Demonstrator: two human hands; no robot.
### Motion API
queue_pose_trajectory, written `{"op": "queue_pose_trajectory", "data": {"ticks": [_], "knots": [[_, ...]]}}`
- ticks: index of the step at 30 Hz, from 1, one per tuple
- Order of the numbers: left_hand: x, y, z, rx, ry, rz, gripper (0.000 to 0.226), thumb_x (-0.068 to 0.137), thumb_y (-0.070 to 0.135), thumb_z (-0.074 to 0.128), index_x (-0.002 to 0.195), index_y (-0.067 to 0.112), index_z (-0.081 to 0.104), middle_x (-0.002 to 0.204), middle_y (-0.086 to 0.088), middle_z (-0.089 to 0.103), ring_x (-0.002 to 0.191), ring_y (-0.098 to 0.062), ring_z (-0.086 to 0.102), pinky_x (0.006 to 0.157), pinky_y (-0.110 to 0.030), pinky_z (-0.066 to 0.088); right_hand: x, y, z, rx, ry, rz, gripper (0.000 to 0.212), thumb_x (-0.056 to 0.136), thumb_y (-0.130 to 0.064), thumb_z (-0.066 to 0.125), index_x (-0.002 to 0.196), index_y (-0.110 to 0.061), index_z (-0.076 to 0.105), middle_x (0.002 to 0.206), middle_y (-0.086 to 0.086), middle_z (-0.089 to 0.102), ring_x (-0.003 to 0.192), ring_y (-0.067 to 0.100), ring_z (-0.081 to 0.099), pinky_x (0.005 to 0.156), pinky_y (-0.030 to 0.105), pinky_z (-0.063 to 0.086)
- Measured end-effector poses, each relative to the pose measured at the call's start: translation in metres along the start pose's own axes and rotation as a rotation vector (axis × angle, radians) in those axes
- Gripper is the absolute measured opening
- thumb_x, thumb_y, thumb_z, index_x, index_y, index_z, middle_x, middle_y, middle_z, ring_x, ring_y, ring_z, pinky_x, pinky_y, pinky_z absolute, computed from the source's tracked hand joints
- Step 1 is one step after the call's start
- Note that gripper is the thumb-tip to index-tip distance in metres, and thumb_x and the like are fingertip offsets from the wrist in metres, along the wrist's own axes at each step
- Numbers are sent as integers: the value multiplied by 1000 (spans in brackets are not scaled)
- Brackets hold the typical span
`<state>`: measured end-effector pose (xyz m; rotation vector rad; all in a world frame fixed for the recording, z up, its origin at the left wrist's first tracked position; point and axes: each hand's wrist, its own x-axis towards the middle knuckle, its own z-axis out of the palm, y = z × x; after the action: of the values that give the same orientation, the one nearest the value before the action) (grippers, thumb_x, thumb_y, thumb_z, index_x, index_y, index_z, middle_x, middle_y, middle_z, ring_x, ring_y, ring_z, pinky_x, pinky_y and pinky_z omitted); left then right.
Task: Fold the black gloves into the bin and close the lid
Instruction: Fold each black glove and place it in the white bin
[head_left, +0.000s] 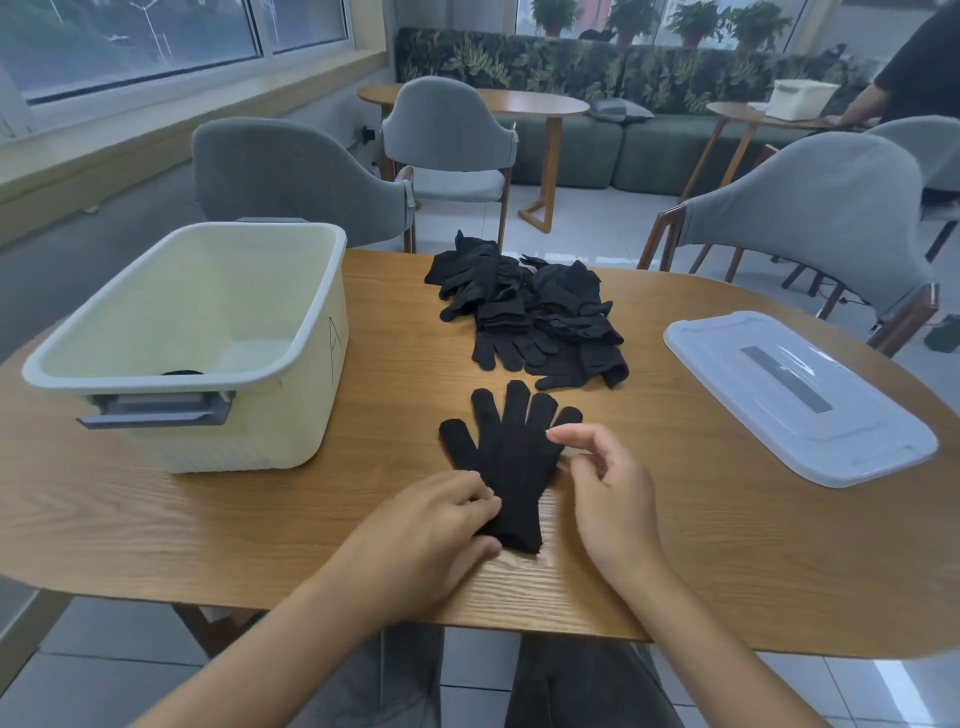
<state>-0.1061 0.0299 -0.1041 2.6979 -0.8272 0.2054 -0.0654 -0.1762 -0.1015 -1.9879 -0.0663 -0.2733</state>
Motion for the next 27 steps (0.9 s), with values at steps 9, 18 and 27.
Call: {"op": "queue_pose_trajectory", "data": {"ticks": [9,18,27], "knots": [[16,11,6,131,104,-16,32,98,32,38,92,17,66,85,5,55,72,-11,52,60,-29,50,-35,-1,-14,-306,-305,-231,51,86,-2,57,126,-33,59,120,-25,54,121,-6,45,98,5,33],[10,11,6,7,120,-46,25,98,39,48,110,21,61,102,9,58,88,-7,54,74,-24,50,-46,6,-1,-532,-239,-362,33,95,-10,59,124,-22,63,120,-10,64,112,4,56,93,3,32],[25,3,4,-264,207,-257,14,100,32,58,113,31,53,95,18,61,89,1,57,76,-17,46,-24,-1,1,-384,-202,-196,11,101,-33,50,108,-33,60,93,-19,61,91,1,55,75,22,47]]}}
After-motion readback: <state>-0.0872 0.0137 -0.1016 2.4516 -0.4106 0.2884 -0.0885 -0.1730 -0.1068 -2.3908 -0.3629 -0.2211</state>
